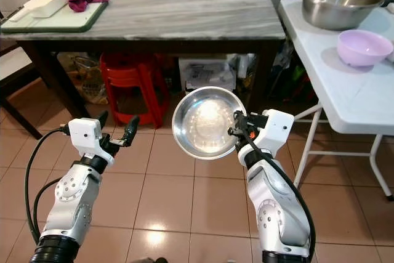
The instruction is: Setting the table
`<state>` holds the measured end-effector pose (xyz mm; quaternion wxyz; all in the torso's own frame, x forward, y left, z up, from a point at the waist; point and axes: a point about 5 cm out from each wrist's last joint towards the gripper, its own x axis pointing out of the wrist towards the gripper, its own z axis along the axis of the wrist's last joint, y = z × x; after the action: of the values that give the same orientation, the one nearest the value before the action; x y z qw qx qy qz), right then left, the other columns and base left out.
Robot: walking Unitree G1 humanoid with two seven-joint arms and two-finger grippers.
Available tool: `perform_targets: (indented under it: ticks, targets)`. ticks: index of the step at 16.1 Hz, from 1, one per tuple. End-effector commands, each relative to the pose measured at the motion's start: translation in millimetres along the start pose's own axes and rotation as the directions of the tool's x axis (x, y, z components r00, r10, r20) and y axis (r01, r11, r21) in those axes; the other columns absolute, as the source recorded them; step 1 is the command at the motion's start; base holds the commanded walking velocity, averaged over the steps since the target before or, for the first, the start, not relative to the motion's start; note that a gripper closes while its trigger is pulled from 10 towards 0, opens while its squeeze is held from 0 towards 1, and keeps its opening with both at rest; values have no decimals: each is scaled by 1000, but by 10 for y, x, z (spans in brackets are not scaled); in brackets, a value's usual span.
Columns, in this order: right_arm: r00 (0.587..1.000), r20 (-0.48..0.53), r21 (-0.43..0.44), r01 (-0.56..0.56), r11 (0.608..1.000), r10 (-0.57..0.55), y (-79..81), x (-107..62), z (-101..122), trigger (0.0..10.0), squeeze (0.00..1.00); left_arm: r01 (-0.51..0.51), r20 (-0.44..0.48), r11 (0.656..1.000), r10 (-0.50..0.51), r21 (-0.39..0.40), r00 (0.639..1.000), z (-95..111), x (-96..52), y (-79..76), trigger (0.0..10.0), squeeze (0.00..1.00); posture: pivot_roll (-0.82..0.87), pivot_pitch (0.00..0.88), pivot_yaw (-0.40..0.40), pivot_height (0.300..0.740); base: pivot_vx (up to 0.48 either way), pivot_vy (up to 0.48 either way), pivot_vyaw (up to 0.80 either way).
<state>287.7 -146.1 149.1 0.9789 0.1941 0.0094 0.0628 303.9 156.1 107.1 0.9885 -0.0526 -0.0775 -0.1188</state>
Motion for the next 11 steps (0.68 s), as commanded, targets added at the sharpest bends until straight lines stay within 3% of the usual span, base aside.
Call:
perform_targets:
  ticks: [1, 9, 11]
  targets:
    - [1000, -4, -5, -4, 1000, 4, 10, 4, -25, 10000, 0, 6, 5, 1000, -6, 5, 1000, 25, 12, 6, 10000, 0, -137, 105, 49, 740, 390, 0, 0]
    - [1000, 16, -20, -5, 1000, 5, 28, 31, -12, 10000, 0, 15, 9, 1000, -15, 2, 1000, 31, 28, -9, 10000, 0, -134, 102, 54, 740, 412, 0, 0]
    - [1000, 20, -20, 0, 1000, 0, 21, 35, -13, 10000, 0, 17, 10, 1000, -17, 1, 1000, 34, 31, -16, 10000, 0, -133, 102, 55, 740, 418, 0, 447]
